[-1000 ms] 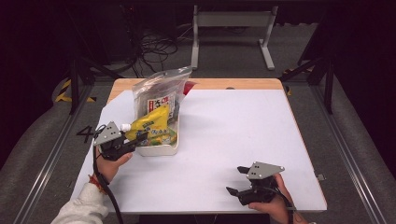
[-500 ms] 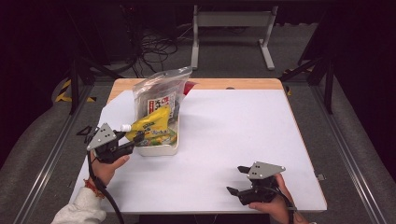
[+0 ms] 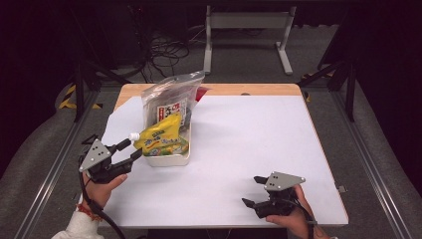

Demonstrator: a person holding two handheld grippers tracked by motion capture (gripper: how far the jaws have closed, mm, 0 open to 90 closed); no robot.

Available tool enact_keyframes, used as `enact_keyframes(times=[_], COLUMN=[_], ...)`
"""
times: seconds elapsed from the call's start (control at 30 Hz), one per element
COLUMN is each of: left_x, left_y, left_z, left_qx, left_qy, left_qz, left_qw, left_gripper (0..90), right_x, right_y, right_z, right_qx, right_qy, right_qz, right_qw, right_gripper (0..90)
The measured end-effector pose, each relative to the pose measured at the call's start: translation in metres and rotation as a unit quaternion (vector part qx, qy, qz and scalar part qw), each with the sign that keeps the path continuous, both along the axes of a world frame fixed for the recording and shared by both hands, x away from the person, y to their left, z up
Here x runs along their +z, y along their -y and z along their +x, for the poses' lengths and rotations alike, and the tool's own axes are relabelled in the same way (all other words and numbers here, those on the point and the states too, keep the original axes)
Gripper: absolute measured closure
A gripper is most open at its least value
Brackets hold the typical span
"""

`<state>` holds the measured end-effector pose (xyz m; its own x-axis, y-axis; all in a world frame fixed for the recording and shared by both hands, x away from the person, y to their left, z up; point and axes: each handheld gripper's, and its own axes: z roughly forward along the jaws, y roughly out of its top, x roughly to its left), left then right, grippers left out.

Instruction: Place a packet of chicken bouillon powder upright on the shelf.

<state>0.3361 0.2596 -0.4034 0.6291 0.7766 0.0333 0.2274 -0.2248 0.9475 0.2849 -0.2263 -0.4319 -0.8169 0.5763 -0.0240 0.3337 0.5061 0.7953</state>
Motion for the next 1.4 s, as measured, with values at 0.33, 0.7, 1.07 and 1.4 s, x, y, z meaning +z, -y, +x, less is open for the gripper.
enact_keyframes(times=[0.33,0.7,1.07,1.4], left_x=[-0.003,-0.009,-0.007,-0.010], left_y=[0.006,0.017,0.030,0.040], left_z=[-0.016,-0.023,-0.029,-0.029], left_qx=[-0.006,-0.030,-0.050,-0.068], left_qy=[-0.003,-0.021,-0.025,-0.029], left_qz=[-0.001,0.007,0.010,0.018], left_qw=[1.0000,0.9993,0.9984,0.9971], left_gripper=[31.3,23.2,17.9,17.8], right_x=[0.002,0.004,0.006,0.011], right_y=[0.004,0.007,0.012,0.021], right_z=[0.001,0.001,0.003,0.003], right_qx=[-0.010,-0.016,-0.025,-0.035], right_qy=[0.004,0.012,0.018,0.037], right_qz=[0.004,-0.001,0.002,0.000], right_qw=[0.9999,0.9998,0.9995,0.9987], right_gripper=[20.8,21.0,20.4,20.0])
